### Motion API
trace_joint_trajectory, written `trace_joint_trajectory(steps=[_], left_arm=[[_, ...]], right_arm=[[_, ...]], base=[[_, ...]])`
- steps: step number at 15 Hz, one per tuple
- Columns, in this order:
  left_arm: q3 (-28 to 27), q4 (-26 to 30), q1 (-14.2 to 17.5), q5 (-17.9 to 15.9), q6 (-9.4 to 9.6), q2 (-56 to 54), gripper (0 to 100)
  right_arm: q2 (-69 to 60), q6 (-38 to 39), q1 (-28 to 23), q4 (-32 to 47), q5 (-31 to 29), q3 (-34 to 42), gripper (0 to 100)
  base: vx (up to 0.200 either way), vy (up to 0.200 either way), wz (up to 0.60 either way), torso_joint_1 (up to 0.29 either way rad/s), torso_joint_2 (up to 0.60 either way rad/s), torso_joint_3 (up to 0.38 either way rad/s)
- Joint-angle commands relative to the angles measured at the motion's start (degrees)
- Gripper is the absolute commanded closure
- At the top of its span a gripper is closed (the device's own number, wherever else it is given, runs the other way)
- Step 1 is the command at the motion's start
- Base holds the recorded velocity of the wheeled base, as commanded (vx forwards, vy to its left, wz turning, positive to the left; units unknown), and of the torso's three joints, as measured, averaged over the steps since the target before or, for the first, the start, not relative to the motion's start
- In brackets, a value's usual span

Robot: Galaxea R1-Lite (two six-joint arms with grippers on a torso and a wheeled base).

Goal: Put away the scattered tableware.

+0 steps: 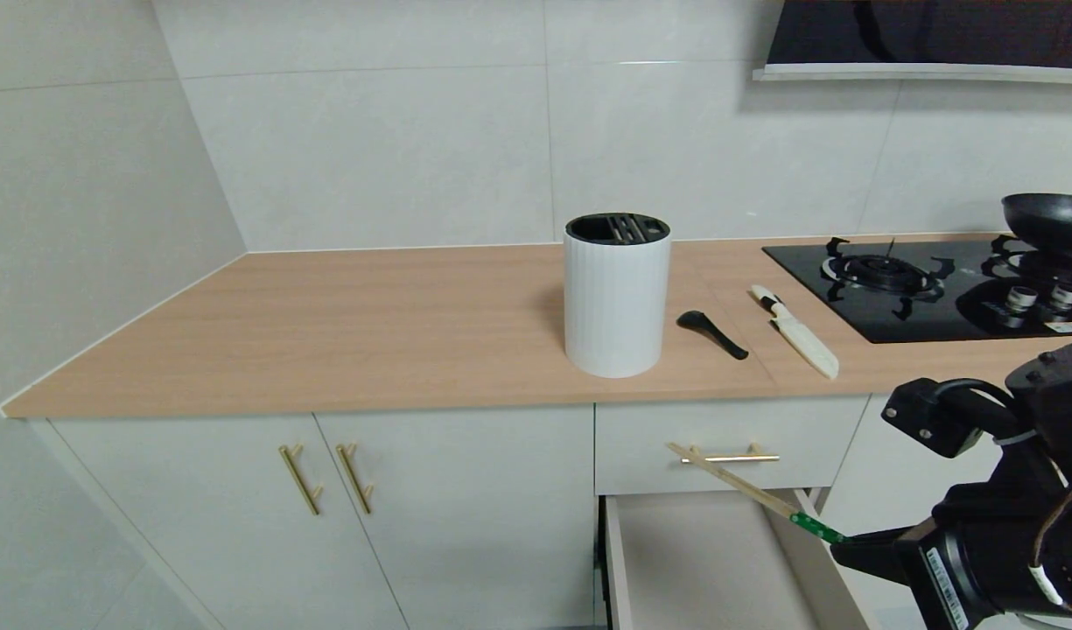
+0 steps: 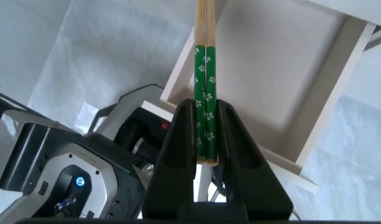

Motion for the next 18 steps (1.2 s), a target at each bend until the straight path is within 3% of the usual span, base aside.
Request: trace_joint_trajectory(steps=[1,4,18], left_arm=[[0.0,0.0,0.0,0.0,-0.04,0.1,0],[0.0,0.0,0.0,0.1,-0.04,0.1,0],[0.0,0.0,0.0,0.0,-0.04,0.0,0]], right_arm=[[0.9,0.0,0.0,0.0,0.0,0.1,100],[0.9,-1.0,-0.1,0.0,0.0,0.2,100],[3.9,-1.1,-0.1,-0.1,-0.2,0.2,100]], base=[[0.000,0.000,0.00,0.000,0.00,0.000],[0.000,0.000,0.00,-0.081,0.18,0.104],[0.000,0.000,0.00,-0.188,0.47,0.278]])
